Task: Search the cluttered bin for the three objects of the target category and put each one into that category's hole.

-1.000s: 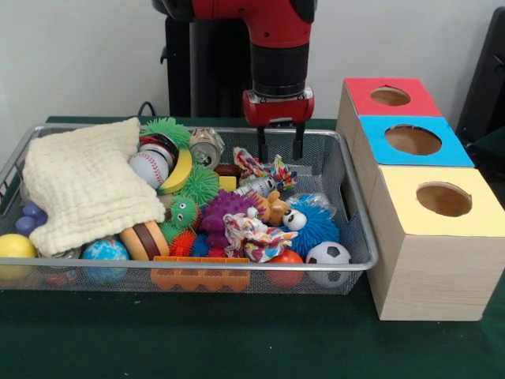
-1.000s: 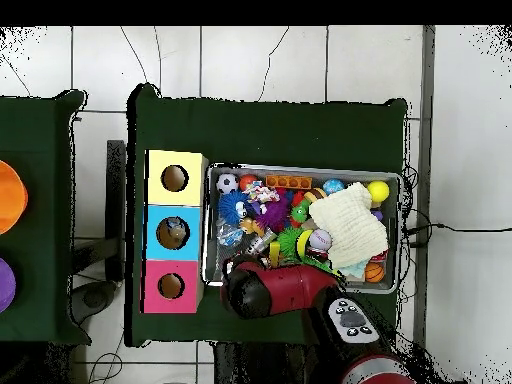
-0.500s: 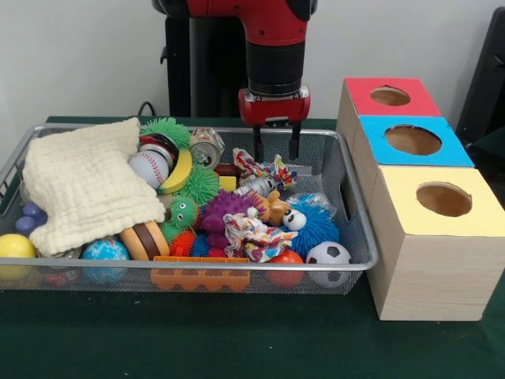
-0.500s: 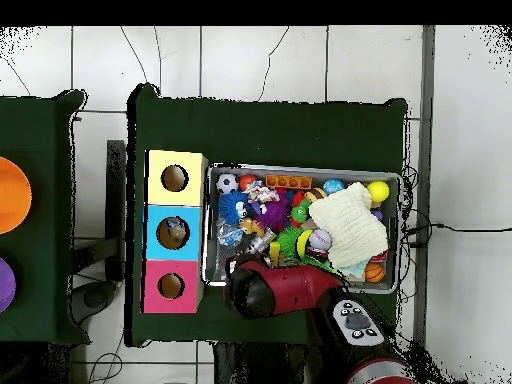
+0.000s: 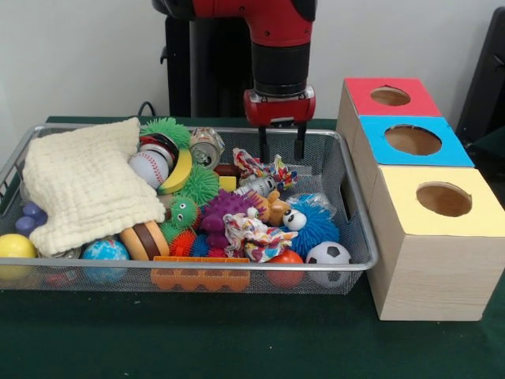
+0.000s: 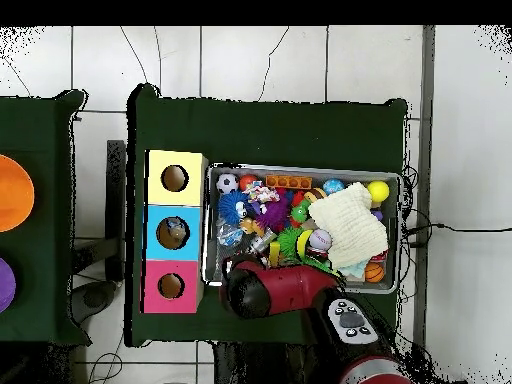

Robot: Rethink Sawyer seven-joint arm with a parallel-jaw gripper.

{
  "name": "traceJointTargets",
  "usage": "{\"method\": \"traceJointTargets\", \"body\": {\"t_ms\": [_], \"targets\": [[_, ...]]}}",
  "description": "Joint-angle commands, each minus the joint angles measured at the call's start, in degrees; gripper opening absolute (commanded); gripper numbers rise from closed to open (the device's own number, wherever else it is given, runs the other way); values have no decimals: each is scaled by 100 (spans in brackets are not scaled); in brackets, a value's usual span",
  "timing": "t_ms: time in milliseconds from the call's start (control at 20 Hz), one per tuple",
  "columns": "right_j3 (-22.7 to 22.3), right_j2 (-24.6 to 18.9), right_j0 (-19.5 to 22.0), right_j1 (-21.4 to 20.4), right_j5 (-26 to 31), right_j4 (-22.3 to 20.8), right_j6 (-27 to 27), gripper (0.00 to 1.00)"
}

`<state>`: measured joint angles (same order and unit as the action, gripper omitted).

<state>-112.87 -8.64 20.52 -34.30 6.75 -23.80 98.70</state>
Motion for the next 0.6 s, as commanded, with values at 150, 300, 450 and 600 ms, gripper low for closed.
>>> {"method": "traceJointTargets", "body": {"t_ms": [150, 300, 450, 600], "targets": [[-20, -66, -364, 281, -526, 573, 1347, 100], [-85, -36, -415, 300, -662, 729, 1416, 100], [-99, 0, -473, 308, -743, 846, 1400, 100], [29, 99, -602, 421, -866, 978, 1385, 100]]}}
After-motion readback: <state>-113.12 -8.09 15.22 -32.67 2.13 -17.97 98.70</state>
